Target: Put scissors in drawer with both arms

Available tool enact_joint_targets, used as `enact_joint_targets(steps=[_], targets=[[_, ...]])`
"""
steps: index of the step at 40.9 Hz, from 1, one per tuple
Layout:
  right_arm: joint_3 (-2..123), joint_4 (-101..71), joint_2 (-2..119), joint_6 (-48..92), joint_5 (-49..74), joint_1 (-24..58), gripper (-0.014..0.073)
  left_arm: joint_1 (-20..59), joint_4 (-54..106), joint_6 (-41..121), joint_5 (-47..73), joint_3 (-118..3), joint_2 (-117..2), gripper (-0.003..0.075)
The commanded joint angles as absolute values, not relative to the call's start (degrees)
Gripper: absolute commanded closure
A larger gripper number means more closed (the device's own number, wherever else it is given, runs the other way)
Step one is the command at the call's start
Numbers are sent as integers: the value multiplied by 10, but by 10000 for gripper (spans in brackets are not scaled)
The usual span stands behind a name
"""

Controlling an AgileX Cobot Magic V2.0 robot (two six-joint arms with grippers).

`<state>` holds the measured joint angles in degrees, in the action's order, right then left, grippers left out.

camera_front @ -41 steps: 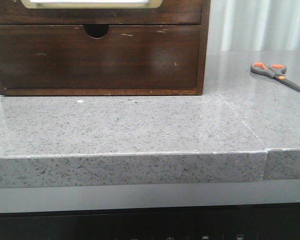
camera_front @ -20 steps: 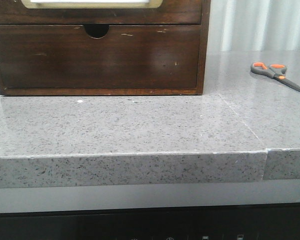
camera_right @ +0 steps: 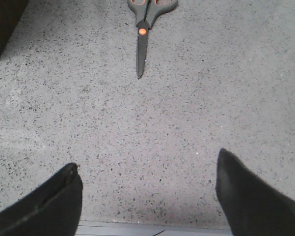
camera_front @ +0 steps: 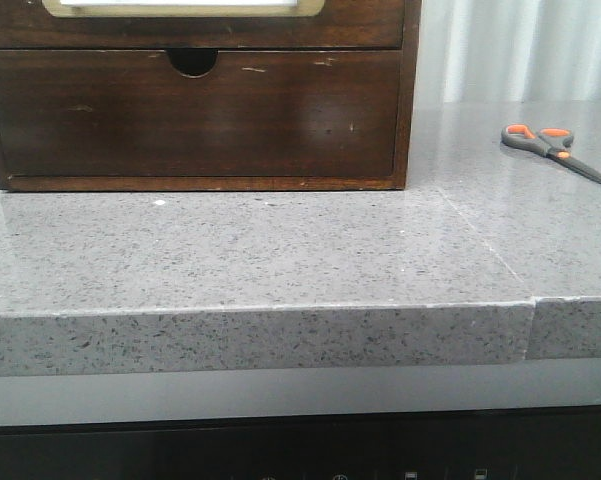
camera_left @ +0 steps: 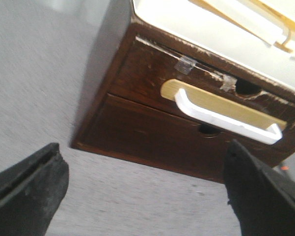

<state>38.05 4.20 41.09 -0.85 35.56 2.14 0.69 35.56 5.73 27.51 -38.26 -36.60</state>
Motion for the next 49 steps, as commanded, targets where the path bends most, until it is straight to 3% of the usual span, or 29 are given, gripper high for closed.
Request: enact_joint_targets(steps=[1, 26, 49], targets=[[400, 51, 412, -6, 315, 18, 11, 7, 462, 56, 231, -397, -410, 103], [400, 51, 412, -6, 315, 18, 11, 7, 1023, 458, 365, -398, -654, 103], [400, 51, 412, -6, 315, 18, 11, 7, 1065, 504, 495, -523, -809, 104]])
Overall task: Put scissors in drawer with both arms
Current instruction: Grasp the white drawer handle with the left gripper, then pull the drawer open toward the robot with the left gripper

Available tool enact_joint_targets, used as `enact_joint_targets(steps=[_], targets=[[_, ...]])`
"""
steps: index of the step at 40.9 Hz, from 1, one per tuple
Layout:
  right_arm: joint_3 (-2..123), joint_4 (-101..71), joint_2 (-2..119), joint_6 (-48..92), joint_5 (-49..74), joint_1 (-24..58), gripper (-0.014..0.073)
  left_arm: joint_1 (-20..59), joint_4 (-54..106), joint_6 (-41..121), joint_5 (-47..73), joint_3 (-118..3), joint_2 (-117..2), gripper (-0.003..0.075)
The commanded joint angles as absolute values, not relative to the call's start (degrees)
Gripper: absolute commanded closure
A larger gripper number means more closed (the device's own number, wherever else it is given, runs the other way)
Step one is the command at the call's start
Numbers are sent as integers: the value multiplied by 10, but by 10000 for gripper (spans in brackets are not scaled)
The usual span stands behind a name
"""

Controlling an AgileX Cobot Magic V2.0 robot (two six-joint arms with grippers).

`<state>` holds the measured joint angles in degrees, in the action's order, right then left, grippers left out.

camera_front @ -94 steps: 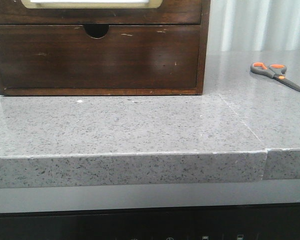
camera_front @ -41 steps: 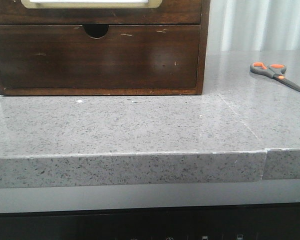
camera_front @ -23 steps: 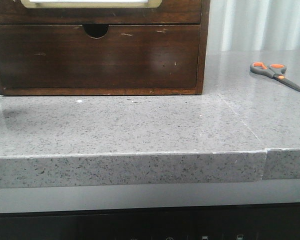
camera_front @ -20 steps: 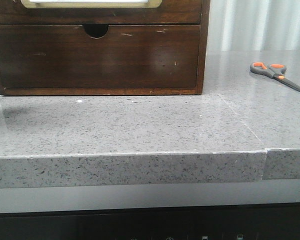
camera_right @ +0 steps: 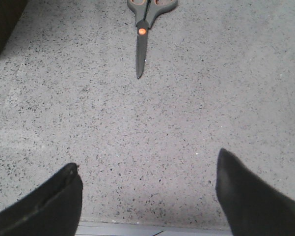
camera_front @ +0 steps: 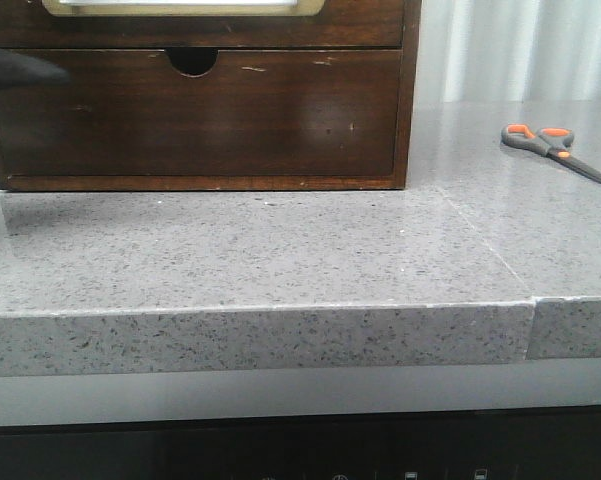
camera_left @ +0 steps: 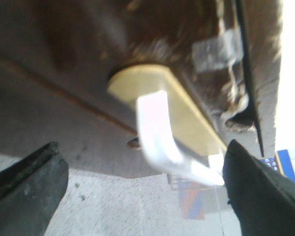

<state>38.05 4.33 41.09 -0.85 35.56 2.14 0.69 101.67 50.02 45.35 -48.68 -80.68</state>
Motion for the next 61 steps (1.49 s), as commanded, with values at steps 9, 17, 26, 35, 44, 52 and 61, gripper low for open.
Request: enact_joint_targets(steps=[9, 17, 26, 35, 44, 52, 61], targets=[[400, 51, 412, -6, 315, 18, 11, 7, 1065, 504, 516, -558, -848, 264], [400, 51, 412, -6, 315, 18, 11, 7, 1065, 504, 534, -559, -849, 499], [400, 51, 412, -6, 315, 18, 11, 7, 1065, 504, 574, -559, -849, 603], [400, 51, 412, -6, 315, 18, 11, 7, 1065, 505, 603, -535, -821, 604], [400, 51, 412, -6, 315, 18, 11, 7, 1065, 508, 606, -463, -745, 604], [400, 51, 412, -6, 315, 18, 11, 7, 1065, 509, 618, -380, -652, 604], [400, 51, 412, -6, 315, 18, 11, 7, 1064, 509, 613, -288, -542, 604]])
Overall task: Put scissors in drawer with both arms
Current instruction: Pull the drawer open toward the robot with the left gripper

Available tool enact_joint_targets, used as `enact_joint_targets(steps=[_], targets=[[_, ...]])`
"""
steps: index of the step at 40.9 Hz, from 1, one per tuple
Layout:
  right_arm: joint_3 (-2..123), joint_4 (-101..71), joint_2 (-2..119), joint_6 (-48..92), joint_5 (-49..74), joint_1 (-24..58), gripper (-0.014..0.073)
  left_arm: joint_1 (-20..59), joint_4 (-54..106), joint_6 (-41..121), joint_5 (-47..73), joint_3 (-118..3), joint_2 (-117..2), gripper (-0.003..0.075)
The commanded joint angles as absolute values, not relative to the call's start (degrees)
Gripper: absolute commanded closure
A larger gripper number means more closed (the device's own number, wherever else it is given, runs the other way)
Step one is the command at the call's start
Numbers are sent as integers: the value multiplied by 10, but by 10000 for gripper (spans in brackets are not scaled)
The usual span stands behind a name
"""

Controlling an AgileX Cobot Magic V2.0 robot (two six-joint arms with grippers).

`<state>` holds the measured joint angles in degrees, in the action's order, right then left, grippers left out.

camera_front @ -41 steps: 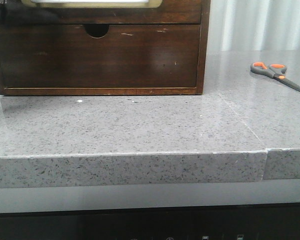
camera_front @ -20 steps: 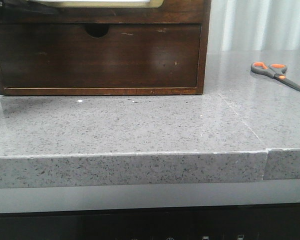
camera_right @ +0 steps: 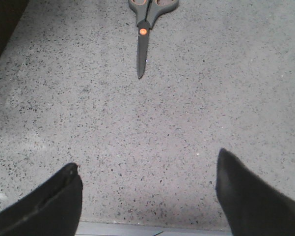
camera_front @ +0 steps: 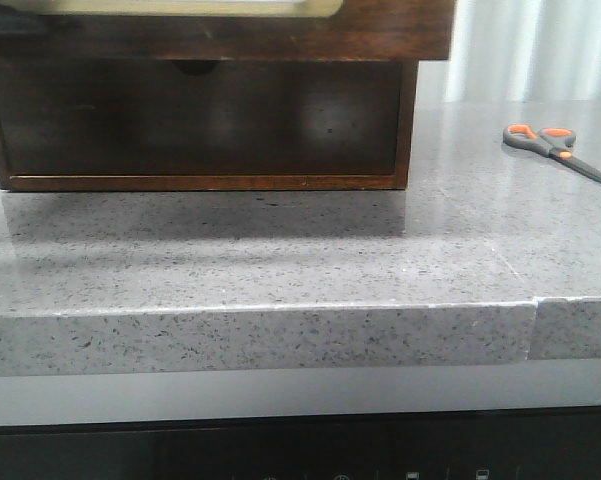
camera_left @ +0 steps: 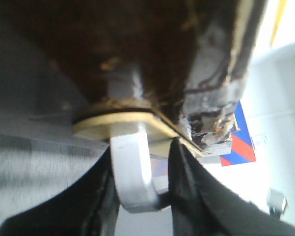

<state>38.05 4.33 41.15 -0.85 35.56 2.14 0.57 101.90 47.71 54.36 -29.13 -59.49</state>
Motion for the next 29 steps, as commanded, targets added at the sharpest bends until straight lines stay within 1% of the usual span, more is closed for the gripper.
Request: enact_joint_targets(steps=[1, 7, 10, 19, 22, 24, 29], targets=[[400, 51, 412, -6, 315, 18, 11, 7, 1064, 509, 611, -283, -534, 604], [400, 51, 412, -6, 315, 18, 11, 7, 1064, 504, 587, -261, -499, 593], [400, 51, 412, -6, 315, 18, 11, 7, 1064, 504, 580, -261, -498, 547], [400, 51, 412, -6, 315, 18, 11, 7, 1060, 504, 575, -261, -505, 279], [400, 51, 412, -6, 315, 18, 11, 7, 1050, 504, 572, -261, -505, 220], [400, 51, 412, -6, 315, 18, 11, 7, 1040, 504, 571, -261, -505, 206], [400, 51, 412, -6, 315, 18, 11, 7, 1019, 504, 571, -256, -502, 205]])
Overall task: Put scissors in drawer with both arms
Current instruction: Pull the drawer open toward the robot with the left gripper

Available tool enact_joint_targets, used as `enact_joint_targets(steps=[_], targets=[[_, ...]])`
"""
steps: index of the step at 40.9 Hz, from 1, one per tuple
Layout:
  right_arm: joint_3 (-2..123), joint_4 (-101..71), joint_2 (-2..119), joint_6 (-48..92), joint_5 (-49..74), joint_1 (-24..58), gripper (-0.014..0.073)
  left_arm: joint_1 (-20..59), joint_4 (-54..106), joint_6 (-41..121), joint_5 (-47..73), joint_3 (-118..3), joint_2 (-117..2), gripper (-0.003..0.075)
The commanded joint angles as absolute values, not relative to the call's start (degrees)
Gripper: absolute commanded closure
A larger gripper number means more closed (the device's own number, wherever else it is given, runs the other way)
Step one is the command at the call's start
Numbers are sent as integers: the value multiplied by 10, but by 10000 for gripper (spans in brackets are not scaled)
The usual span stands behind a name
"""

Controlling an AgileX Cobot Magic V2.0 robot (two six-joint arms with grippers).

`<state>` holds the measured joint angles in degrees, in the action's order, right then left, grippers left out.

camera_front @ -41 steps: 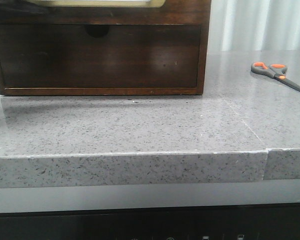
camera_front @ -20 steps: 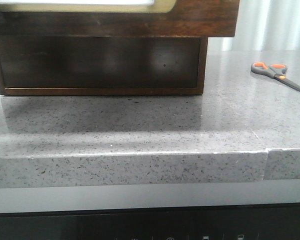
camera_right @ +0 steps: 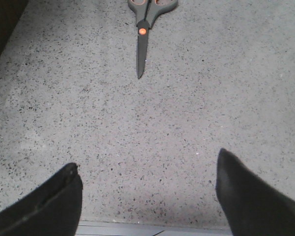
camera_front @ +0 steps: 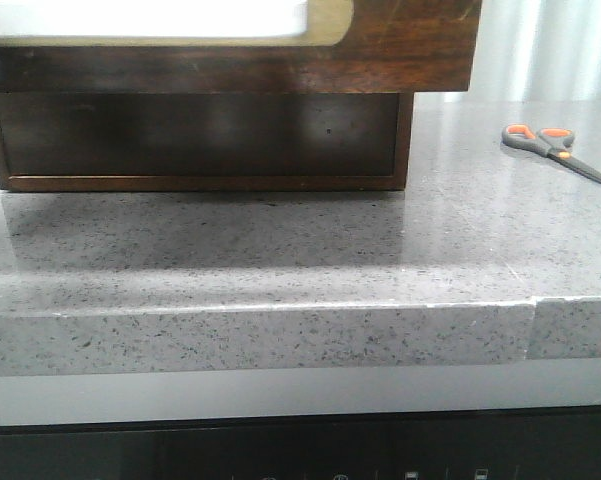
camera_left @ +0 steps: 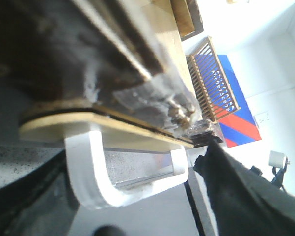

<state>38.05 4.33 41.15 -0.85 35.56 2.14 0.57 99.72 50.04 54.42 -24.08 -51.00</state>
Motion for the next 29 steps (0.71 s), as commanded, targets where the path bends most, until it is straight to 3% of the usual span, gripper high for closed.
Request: enact_joint_targets(steps=[1, 18, 29], targets=[[400, 51, 412, -6, 315, 18, 11, 7, 1015, 504, 573, -255, -500, 205], [400, 51, 412, -6, 315, 18, 11, 5, 949, 446, 553, -212, -354, 206], [400, 51, 412, -6, 315, 18, 11, 5, 674, 281, 518, -331, -267, 206]])
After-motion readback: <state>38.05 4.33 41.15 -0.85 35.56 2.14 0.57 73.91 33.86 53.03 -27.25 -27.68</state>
